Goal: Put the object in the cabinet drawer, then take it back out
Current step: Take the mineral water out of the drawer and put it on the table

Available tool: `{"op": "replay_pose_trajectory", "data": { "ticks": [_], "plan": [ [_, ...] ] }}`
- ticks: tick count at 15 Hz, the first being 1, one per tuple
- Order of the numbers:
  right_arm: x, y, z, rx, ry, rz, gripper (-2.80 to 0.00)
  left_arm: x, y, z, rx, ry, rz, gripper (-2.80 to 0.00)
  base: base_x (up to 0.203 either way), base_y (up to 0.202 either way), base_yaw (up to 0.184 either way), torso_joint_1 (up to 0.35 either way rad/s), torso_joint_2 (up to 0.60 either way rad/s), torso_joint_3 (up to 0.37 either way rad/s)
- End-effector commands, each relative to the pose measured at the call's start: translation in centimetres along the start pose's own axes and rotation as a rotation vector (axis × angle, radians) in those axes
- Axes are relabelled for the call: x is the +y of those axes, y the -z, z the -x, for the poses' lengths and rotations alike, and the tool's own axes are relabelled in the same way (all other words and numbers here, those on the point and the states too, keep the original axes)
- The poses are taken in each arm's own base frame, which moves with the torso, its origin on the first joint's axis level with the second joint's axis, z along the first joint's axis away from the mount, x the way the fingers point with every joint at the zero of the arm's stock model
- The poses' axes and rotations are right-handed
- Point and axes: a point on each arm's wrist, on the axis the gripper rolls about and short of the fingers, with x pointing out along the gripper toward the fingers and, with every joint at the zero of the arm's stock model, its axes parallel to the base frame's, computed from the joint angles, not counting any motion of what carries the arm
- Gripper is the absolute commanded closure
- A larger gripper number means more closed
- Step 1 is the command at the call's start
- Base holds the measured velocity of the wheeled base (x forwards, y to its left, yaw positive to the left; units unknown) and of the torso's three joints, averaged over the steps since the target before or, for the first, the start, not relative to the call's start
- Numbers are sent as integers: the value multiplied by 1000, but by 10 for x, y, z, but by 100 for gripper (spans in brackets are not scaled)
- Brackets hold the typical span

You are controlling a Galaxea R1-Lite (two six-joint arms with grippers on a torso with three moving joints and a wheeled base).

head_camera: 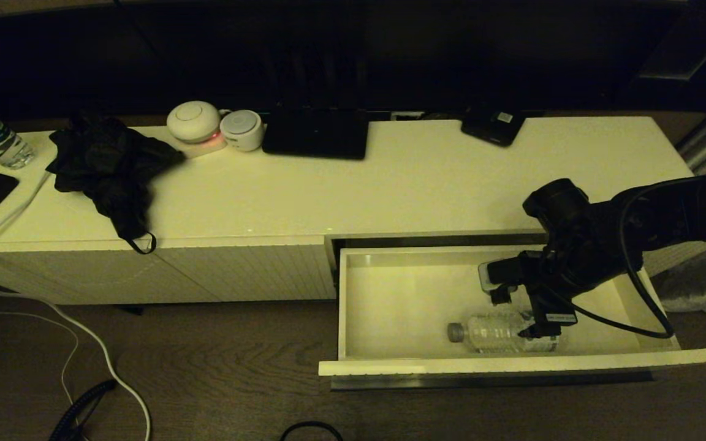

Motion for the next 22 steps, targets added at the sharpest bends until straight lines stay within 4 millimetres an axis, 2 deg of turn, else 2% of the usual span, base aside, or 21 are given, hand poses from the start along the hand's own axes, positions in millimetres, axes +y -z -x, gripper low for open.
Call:
{"op": "replay_pose_trajectory", "data": {
  "ticks": [1, 13, 22],
  "plan": [
    [-3, -1, -1, -1, 7, 7, -280, 0, 0, 0, -1, 1, 6, 0, 0, 0, 0, 0, 0, 0],
    [-12, -5, -15, -17, 1, 6, -280, 0, 0, 0, -1, 1, 6, 0, 0, 0, 0, 0, 0, 0],
    [-10, -14, -7, -34, 11, 22, -280, 0, 0, 0, -1, 1, 6, 0, 0, 0, 0, 0, 0, 0]
  ]
}}
